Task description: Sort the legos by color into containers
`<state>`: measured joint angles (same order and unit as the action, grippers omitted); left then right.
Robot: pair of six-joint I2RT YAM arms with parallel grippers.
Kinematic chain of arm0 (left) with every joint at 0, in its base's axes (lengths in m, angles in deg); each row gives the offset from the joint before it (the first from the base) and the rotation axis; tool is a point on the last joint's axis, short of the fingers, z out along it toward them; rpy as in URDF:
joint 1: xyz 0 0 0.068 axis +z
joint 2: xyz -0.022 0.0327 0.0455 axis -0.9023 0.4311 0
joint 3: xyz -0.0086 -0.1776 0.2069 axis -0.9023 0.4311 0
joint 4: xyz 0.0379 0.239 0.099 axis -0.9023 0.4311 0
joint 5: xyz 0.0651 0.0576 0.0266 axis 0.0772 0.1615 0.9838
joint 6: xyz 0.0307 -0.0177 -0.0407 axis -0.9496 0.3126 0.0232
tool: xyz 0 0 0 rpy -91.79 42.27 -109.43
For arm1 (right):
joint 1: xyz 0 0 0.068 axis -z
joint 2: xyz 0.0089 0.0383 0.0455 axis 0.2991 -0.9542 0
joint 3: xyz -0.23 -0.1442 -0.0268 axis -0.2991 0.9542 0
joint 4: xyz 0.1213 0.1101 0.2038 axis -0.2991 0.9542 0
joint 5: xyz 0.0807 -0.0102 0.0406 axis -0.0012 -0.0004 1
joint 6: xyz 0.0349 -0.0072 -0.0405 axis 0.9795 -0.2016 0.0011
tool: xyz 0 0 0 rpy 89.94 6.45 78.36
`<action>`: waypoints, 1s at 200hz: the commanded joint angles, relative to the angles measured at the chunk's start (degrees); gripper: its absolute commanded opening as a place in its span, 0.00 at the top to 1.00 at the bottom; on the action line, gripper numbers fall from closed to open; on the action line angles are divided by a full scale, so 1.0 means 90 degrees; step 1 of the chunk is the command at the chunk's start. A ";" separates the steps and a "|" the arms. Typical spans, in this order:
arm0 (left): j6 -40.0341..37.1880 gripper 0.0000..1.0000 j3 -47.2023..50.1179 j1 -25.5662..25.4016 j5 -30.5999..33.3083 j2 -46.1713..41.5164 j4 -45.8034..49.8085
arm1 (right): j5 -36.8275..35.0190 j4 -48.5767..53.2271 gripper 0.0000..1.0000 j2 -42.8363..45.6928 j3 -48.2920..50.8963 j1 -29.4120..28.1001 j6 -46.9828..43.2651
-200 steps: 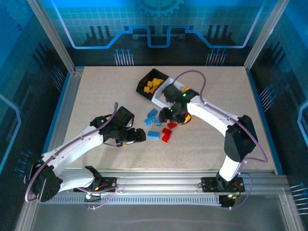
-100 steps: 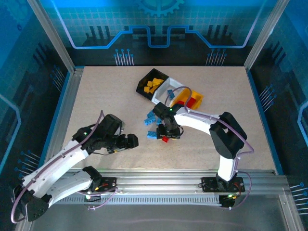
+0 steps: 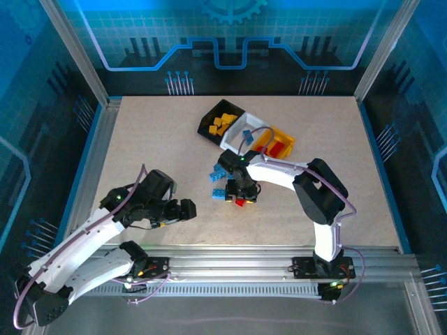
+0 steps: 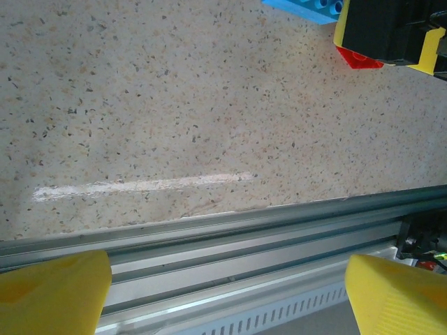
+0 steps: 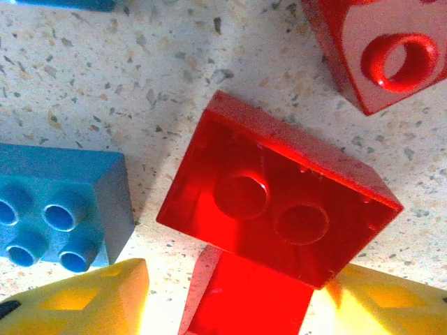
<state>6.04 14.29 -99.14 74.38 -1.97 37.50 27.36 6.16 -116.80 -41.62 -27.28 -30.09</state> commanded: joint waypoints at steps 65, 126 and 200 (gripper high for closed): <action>-0.0090 0.11 0.0187 0.0102 -0.0145 0.0396 -0.0426 | -0.0380 0.0318 0.49 0.0340 0.0452 -0.0063 0.0176; 0.0046 0.11 0.0291 0.0102 -0.0243 0.0601 -0.0830 | -0.0532 0.0509 0.62 0.0756 0.0613 0.0058 -0.0002; 0.0222 0.11 0.0272 0.0102 -0.0311 0.1054 -0.1335 | -0.0561 0.0921 0.69 0.1686 0.0535 0.0429 -0.0407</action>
<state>6.54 16.17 -98.68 73.18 6.03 27.93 23.40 10.64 -106.53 -35.98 -25.14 -31.99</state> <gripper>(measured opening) 0.894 0.345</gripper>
